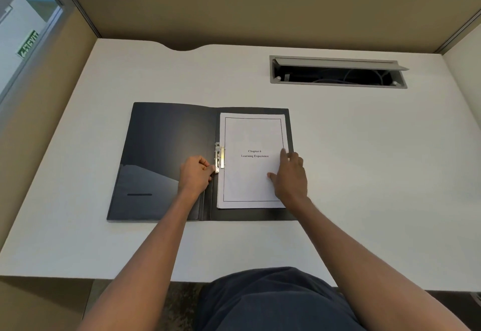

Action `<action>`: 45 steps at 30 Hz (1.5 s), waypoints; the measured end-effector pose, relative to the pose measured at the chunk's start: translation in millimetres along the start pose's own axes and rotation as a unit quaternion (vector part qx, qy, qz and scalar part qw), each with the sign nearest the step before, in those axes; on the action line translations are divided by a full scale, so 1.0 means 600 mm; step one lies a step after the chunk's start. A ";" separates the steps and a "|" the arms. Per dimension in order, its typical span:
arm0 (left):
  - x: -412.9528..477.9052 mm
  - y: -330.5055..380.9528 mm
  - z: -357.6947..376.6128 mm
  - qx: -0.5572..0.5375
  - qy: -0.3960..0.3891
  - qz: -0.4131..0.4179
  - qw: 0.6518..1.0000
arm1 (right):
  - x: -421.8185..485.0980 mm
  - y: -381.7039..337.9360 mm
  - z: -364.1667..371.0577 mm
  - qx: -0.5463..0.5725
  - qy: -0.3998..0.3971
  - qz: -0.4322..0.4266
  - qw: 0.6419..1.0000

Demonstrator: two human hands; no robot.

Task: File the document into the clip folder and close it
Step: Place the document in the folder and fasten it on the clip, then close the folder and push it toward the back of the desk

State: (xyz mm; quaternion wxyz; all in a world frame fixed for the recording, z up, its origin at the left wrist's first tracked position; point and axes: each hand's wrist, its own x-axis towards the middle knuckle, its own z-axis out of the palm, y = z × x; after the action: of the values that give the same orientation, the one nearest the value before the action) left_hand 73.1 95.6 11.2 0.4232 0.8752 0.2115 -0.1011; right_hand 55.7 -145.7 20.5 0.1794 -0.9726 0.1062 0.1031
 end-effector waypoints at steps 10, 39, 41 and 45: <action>0.060 -0.037 -0.106 0.154 0.158 0.038 0.975 | -0.099 -0.069 0.070 -0.079 -0.027 -0.197 0.977; 0.054 0.106 -0.334 -0.063 0.074 0.046 0.994 | -0.113 -0.045 0.095 -0.157 -0.098 -0.221 0.957; 0.036 0.139 -0.322 -0.077 0.021 0.072 0.994 | -0.116 -0.038 0.095 -0.160 -0.118 -0.217 0.956; 0.001 0.191 -0.259 -0.141 -0.089 0.084 0.982 | -0.112 -0.037 0.074 -0.153 -0.176 -0.215 0.948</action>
State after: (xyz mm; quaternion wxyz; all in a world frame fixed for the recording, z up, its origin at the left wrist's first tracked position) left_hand 125.3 154.1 187.5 0.5664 0.8089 0.1110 -0.1121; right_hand -10.0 -97.5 3.5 0.0621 -0.9545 -0.1555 0.2469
